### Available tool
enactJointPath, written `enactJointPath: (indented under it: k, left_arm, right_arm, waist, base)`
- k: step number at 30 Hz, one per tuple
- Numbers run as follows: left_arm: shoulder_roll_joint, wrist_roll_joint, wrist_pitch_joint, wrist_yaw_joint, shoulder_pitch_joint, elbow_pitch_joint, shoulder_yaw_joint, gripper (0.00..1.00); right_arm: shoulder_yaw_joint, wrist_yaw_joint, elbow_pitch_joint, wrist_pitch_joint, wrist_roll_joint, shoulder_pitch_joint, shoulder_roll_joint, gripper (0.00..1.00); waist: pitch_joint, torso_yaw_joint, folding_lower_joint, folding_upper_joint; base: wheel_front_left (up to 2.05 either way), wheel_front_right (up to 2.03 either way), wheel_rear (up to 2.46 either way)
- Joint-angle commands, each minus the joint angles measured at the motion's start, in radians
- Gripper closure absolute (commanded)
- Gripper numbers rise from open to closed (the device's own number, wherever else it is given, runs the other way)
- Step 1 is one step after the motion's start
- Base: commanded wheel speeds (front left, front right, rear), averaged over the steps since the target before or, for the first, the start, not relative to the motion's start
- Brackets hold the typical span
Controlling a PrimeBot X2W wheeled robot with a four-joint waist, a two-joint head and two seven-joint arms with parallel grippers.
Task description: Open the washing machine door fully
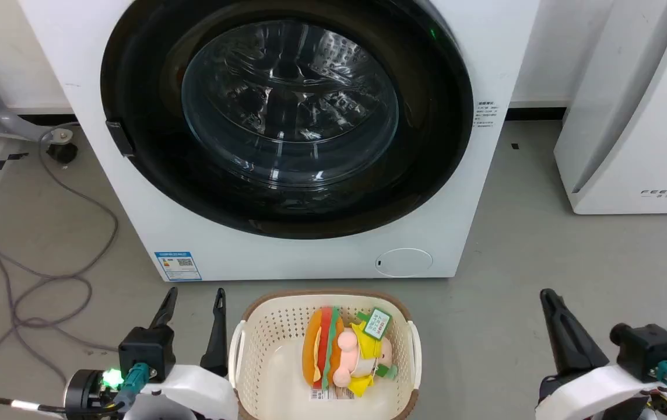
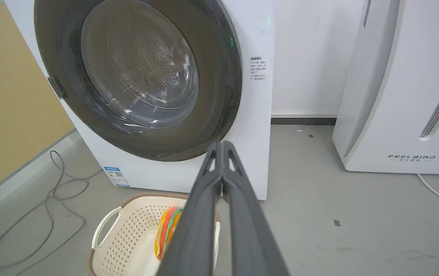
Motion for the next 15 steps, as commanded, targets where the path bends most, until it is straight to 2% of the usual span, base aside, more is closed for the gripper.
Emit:
enactJointPath:
  k: [1,15]
  left_arm:
    - [0.0,-0.009,-0.01,0.007,-0.013,0.004,-0.007,0.0]
    - [0.0,-0.033,-0.039,0.014,-0.025,0.016,-0.03,0.0]
  right_arm:
    - [-0.003,0.0,0.008,-0.01,0.047,-0.005,0.001,1.0]
    - [-0.013,0.0,0.043,-0.039,0.401,-0.043,0.002,1.0]
  waist:
    - [0.0,0.0,0.0,0.0]
    - [0.006,-0.002,0.0,0.0]
  base:
    - [0.0,0.0,0.0]
    - [0.0,0.0,0.0]
